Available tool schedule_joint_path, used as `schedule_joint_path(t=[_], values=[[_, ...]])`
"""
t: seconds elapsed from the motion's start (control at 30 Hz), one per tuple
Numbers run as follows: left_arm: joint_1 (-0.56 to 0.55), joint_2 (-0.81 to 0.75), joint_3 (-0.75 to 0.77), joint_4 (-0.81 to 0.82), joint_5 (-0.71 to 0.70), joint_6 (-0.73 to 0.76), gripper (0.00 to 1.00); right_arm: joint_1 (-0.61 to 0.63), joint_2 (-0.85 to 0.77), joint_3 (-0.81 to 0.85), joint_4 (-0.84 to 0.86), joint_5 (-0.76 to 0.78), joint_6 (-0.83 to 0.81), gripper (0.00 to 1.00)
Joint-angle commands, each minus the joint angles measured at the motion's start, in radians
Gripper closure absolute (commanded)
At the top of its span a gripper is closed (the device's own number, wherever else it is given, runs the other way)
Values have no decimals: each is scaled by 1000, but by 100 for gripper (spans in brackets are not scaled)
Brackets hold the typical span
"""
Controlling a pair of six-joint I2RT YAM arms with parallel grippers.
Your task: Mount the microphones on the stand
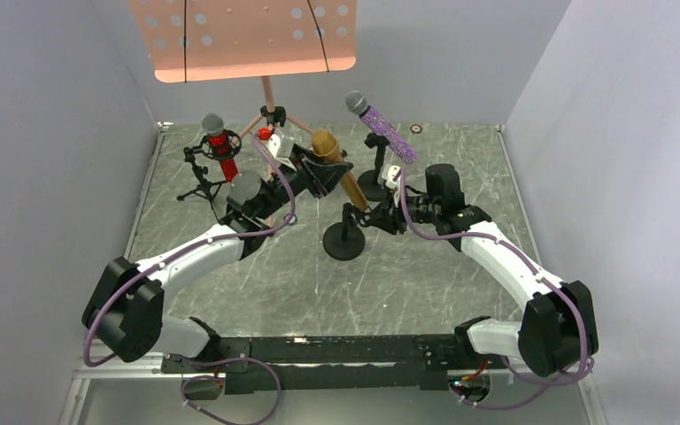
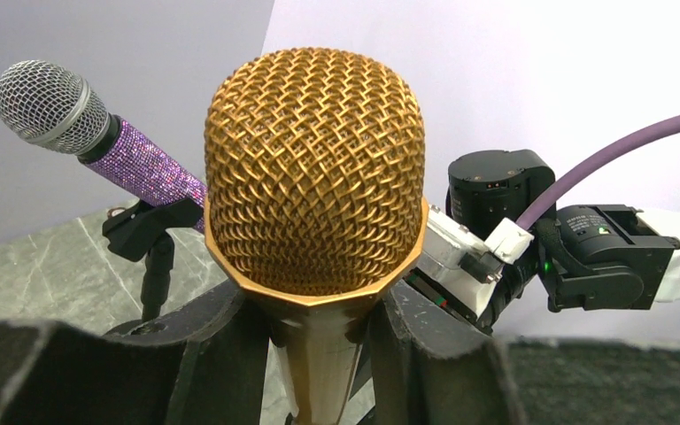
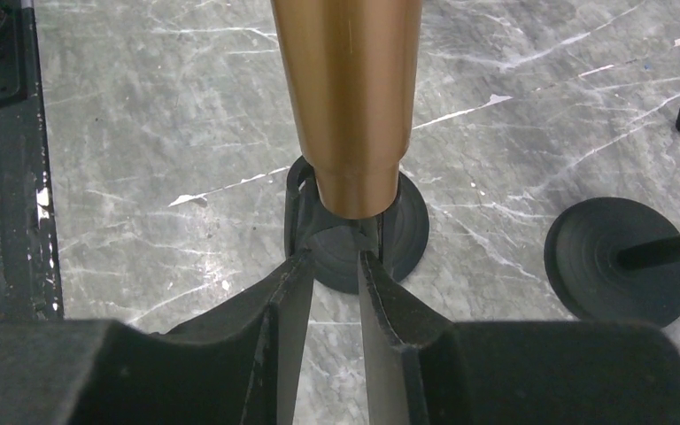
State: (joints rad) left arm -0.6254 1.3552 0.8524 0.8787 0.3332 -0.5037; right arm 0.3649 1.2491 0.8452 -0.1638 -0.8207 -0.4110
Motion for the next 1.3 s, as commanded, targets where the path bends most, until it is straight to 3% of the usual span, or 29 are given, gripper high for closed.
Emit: schedule_joint_path(t=[0.0, 0.53, 0.97, 1.27], values=[[10, 10, 7, 74, 53, -50, 100, 7, 0, -3, 12, -31, -20, 64], [32, 56, 63, -34, 148, -82, 100, 8, -1, -6, 17, -38, -17, 63], [32, 143, 72, 35, 201, -155, 100, 8, 2, -6, 16, -46, -18, 63], [45, 129, 77, -69, 209, -80, 100, 8, 0, -6, 16, -47, -20, 62]])
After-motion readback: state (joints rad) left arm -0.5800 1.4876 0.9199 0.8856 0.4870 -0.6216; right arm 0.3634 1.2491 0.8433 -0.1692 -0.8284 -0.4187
